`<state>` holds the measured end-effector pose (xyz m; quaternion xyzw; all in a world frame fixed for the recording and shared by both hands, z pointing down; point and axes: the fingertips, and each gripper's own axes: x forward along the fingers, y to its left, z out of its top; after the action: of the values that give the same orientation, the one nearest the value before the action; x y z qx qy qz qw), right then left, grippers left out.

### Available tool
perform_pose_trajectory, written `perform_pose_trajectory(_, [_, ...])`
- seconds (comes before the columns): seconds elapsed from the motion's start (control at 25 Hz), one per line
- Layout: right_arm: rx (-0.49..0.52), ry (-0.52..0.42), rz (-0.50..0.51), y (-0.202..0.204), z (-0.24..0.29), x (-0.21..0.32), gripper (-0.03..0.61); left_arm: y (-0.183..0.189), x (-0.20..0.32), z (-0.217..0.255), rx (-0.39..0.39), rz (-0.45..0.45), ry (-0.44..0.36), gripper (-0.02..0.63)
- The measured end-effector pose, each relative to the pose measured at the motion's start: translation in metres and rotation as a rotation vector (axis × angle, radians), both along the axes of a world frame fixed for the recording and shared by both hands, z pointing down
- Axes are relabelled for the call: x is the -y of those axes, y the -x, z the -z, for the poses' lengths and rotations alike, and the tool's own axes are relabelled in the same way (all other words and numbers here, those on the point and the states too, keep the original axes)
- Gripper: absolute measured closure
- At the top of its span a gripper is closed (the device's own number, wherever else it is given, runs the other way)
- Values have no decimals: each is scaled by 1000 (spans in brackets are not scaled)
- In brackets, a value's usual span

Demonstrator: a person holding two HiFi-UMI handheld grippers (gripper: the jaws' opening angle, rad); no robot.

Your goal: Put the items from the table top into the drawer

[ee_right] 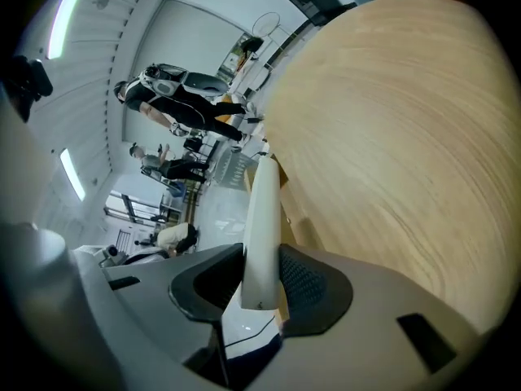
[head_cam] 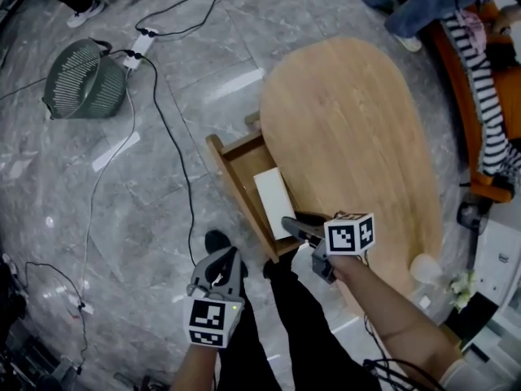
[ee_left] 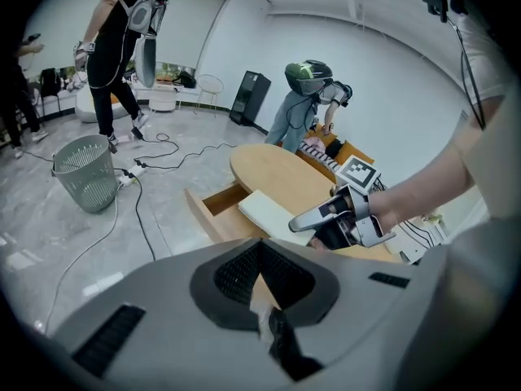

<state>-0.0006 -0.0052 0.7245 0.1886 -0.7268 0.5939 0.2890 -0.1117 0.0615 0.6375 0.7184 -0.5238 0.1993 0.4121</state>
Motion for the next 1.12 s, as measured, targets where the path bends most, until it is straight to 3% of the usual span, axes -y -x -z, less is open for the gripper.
perform_pose_trajectory(0.12, [-33,-22,46,6,-7,0,419,7,-5,-4,-3,8,2,614])
perform_pose_trajectory(0.52, [-177,21,29,11,-40,-12,419,20,-15,-13,-24,41,7,614])
perform_pose_trajectory(0.92, [-309,-79,29,19,-54,-8,413,19,-33,-23,-41,37,25,614])
perform_pose_trajectory(1.12, [-311,-108,59,16,-50,-8,373,14,-39,-24,-51,34,31,614])
